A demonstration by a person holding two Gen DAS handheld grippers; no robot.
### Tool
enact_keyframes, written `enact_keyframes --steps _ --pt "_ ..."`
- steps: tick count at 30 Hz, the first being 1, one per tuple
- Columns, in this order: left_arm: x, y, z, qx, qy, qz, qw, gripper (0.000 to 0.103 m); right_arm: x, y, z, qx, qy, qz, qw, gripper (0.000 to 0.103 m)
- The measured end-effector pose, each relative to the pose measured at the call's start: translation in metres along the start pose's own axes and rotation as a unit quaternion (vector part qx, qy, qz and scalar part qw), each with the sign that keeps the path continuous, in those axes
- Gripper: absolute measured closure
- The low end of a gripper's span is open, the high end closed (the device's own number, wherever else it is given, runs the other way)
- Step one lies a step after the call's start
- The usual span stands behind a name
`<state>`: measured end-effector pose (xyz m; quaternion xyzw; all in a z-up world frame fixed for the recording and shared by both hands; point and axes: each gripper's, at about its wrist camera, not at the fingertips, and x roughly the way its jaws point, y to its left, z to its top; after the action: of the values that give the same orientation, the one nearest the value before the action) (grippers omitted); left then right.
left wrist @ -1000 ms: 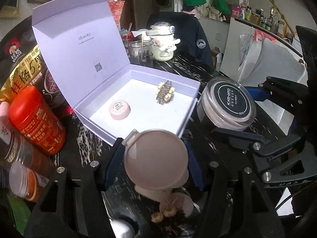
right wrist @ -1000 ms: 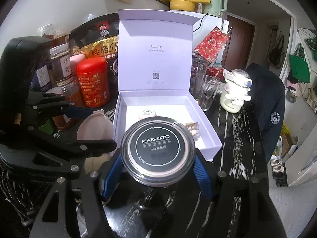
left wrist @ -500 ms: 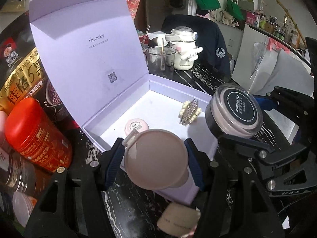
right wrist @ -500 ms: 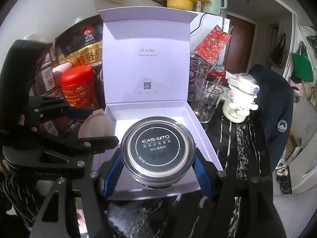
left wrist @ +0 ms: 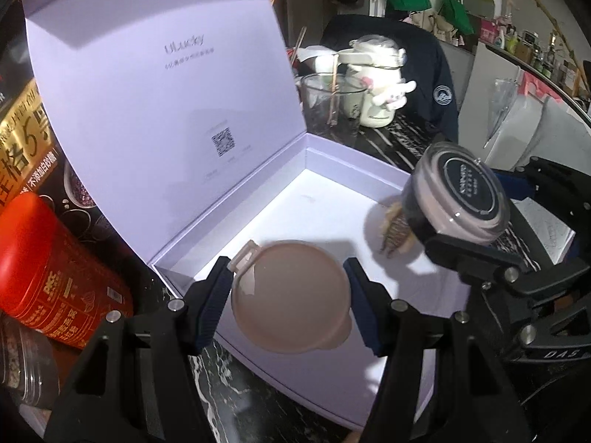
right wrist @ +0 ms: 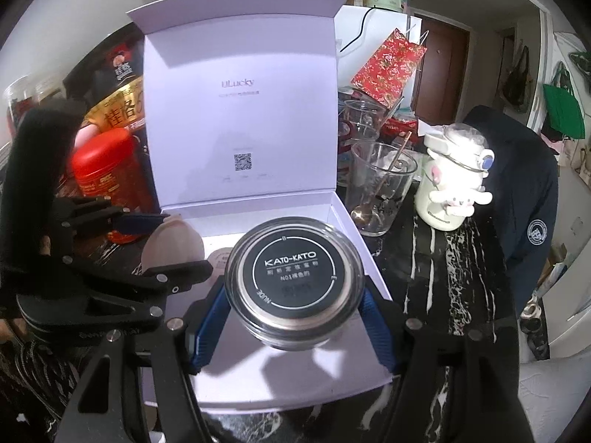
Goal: Organize objects
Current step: 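Move both held items over the inside of the gift box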
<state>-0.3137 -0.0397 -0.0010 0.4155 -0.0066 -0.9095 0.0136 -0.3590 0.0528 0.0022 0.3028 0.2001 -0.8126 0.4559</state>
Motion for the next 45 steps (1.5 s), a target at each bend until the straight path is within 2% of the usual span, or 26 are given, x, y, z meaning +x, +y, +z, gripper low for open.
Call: enact_keyframes --steps 7,18,34,45 --pt "0.021 0.011 0.003 -0.014 0.011 0.006 0.9998 0.043 0.02 -0.007 0.011 0.014 0.009 0.006 1.0 0.034" --pt "0.044 0.017 0.014 -0.03 0.018 0.01 0.9993 0.043 0.048 -0.018 0.027 0.018 0.025 -0.01 0.999 0.034" --pt "0.064 0.02 0.013 -0.037 0.032 0.012 0.9987 0.043 0.079 -0.025 0.025 0.023 0.055 -0.008 0.998 0.034" --pt "0.074 0.019 0.01 -0.034 0.046 0.003 0.9983 0.043 0.091 -0.035 0.021 0.043 0.072 0.01 0.996 0.034"
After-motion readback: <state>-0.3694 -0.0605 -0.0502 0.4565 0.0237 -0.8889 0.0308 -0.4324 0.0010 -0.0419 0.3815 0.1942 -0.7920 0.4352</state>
